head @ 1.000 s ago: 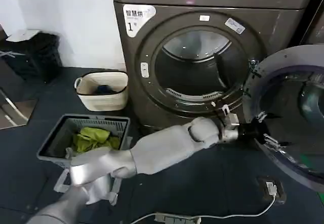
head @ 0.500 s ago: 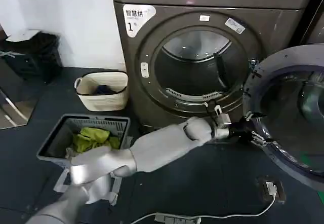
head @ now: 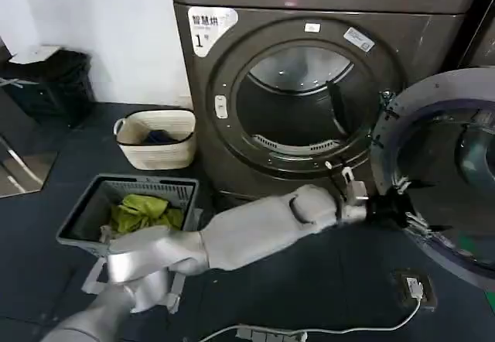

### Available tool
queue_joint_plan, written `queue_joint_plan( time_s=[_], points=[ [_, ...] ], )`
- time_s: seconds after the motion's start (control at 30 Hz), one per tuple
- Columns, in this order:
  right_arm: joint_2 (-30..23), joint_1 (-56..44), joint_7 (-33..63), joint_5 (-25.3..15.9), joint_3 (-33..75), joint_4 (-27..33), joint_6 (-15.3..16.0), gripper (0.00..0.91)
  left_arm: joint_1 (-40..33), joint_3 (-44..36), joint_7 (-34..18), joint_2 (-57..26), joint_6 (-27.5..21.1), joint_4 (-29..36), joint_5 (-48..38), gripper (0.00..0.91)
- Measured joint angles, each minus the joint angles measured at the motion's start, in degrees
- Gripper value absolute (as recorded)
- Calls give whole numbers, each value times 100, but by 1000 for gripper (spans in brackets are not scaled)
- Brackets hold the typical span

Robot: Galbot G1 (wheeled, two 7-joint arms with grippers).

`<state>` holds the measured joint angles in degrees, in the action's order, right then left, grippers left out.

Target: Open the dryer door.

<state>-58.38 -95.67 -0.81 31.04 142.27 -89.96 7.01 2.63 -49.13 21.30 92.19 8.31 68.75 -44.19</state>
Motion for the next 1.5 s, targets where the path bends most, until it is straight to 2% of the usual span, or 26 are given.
queue_joint_plan(
  time_s=[0.27,0.93,1.13,1.3,1.5],
  points=[
    [-6,61,-5,-11,-99,-76,0,907,-63,-33,-52,-38,7,554,-60,907],
    [-99,126,-15,-18,-163,-225,-4,907,-280,-192,-71,-1893,80,1932,-130,907],
    [-125,135,-23,-17,-180,-271,-4,907,-306,-122,-71,-2469,255,2360,-22,907],
    [-121,156,-27,-18,-202,-310,1,907,-334,-193,-111,-2905,590,2618,183,907],
    [-133,190,-73,-23,-260,-341,-2,907,-406,-303,-234,-3437,660,2830,526,907]
  ],
)
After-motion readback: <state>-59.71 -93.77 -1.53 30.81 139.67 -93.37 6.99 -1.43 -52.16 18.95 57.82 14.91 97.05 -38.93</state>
